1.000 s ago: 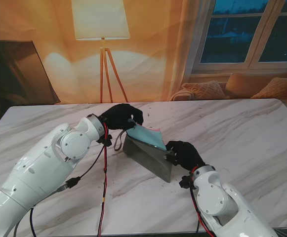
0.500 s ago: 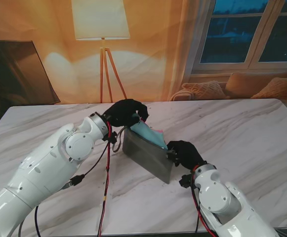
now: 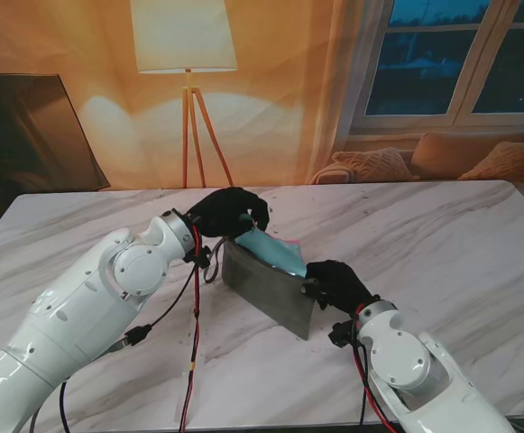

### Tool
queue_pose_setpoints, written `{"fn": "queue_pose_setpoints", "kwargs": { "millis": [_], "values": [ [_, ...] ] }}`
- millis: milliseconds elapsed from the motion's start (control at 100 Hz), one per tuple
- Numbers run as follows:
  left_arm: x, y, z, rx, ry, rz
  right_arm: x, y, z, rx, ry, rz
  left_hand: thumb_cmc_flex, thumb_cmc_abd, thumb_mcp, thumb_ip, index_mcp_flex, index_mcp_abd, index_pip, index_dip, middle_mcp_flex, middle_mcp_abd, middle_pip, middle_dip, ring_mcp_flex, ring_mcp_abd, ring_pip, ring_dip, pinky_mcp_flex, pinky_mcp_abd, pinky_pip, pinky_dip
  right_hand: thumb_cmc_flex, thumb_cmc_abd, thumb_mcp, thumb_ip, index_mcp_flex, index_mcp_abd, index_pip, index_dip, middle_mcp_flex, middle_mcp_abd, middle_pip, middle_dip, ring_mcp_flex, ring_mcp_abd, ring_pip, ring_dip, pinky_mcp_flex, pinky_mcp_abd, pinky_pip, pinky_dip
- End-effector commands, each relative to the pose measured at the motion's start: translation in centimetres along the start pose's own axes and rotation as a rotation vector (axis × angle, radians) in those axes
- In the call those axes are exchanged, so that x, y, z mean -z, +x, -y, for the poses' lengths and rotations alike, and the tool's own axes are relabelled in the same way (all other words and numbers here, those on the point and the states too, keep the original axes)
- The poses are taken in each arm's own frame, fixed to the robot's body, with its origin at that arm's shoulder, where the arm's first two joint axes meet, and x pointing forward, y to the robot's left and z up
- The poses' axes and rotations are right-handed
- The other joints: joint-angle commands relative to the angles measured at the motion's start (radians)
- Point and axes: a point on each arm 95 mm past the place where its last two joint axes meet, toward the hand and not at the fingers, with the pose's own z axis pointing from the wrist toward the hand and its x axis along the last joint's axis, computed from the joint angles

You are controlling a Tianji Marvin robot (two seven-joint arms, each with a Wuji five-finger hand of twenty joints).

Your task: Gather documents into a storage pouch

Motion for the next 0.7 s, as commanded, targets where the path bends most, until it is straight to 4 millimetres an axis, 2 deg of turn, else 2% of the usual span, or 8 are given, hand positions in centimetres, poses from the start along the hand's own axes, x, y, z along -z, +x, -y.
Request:
{"fn": "queue_pose_setpoints", "kwargs": {
  "millis": [0,150,200,280,420,510,580,690],
  "values": [
    [0.64,-0.38,-0.18,-0.023,-0.047,0.014,0.07,0.3,0.03,-0.002,0.009,-0.008,0.017,-0.006,0.048,0.023,-0.002,0.03,-0.011,-0.049,0.006,-0.024,-0.007,-0.003,0.034,0.006,-0.001,0.012,-0.022,-0.003,-0.004,-0.012,0.057,0.09,0.006,0.036,0.078,-0.041,0.075,0.036,0.034,-0.023,0.008,0.012,0.017,-0.043,0.019,0.001,-0.002,-0.008,0.039,0.012],
    [1.14,-0.75,0.27,-0.089,-0.087,0.017,0.09,0.34,0.02,-0.005,0.007,-0.009,-0.013,0.017,0.027,0.006,-0.01,0.017,-0.034,-0.091,0.033,-0.035,-0.067,-0.054,0.011,0.004,-0.023,0.019,-0.033,-0.014,-0.013,-0.009,0.052,0.088,-0.007,0.036,0.055,-0.043,0.076,0.032,0.028,-0.026,0.005,0.013,0.009,-0.042,0.011,-0.003,-0.011,-0.009,0.032,0.011],
    [1.17,-0.79,0.29,-0.089,-0.094,0.017,0.09,0.35,0.04,-0.006,0.008,-0.01,-0.051,0.047,-0.006,-0.004,-0.028,0.01,-0.06,-0.123,0.063,-0.029,-0.153,-0.123,-0.025,0.024,-0.058,0.017,-0.056,-0.012,-0.029,-0.011,0.049,0.09,-0.012,0.036,0.051,-0.043,0.078,0.03,0.027,-0.026,0.004,0.013,0.006,-0.041,0.009,-0.004,-0.013,-0.01,0.03,0.01],
    [1.12,-0.65,0.09,-0.058,-0.104,0.019,0.1,0.37,0.07,-0.008,0.01,-0.011,-0.094,0.111,-0.101,0.01,-0.046,0.022,-0.085,-0.168,0.124,0.003,-0.223,-0.167,-0.075,0.071,-0.105,-0.019,-0.1,0.013,-0.054,0.005,0.047,0.093,-0.018,0.037,0.046,-0.045,0.081,0.028,0.024,-0.027,0.003,0.013,0.003,-0.04,0.007,-0.005,-0.017,-0.01,0.027,0.01],
    [0.94,-0.63,-0.08,-0.081,-0.113,-0.003,0.15,0.34,0.0,-0.012,0.01,-0.011,-0.098,0.14,-0.15,0.02,-0.037,0.026,-0.123,-0.177,0.199,0.015,-0.012,-0.209,-0.013,0.104,-0.046,-0.035,-0.068,0.043,-0.043,0.048,0.03,0.086,-0.025,0.038,0.025,-0.048,0.097,0.014,0.018,-0.026,-0.001,0.014,-0.009,-0.035,-0.004,-0.008,-0.03,-0.01,0.017,0.007],
    [0.93,-0.55,-0.01,-0.101,-0.13,-0.02,0.2,0.26,-0.1,-0.012,0.008,-0.01,-0.102,0.134,-0.142,0.021,-0.013,0.028,-0.1,-0.173,0.202,0.062,0.131,-0.206,0.02,0.112,0.025,0.003,-0.059,0.06,-0.03,0.064,0.004,0.055,-0.014,0.03,-0.015,-0.049,0.128,-0.016,0.008,-0.029,-0.011,0.017,-0.024,-0.027,-0.027,-0.014,-0.046,-0.007,-0.001,0.004],
    [0.97,-0.51,0.12,-0.119,-0.143,-0.033,0.23,0.22,-0.17,-0.01,0.009,-0.009,-0.102,0.127,-0.143,0.035,-0.012,0.041,-0.078,-0.17,0.19,0.08,0.227,-0.177,0.018,0.105,0.077,0.042,-0.077,0.059,-0.03,0.086,-0.016,0.03,-0.009,0.023,-0.043,-0.048,0.139,-0.032,0.001,-0.031,-0.016,0.018,-0.03,-0.026,-0.033,-0.014,-0.052,-0.005,-0.005,0.004],
    [1.07,-0.59,0.44,-0.168,-0.161,-0.054,0.27,0.2,-0.25,-0.01,0.012,-0.008,-0.108,0.095,-0.106,0.064,-0.012,0.001,-0.006,-0.143,0.177,0.092,0.331,-0.138,0.021,0.085,0.15,0.102,-0.097,0.049,-0.033,0.125,-0.079,-0.012,0.016,0.013,-0.079,-0.041,0.14,-0.048,-0.015,-0.032,-0.018,0.02,-0.036,-0.023,-0.037,-0.012,-0.059,-0.005,-0.008,0.006]
  ]
}}
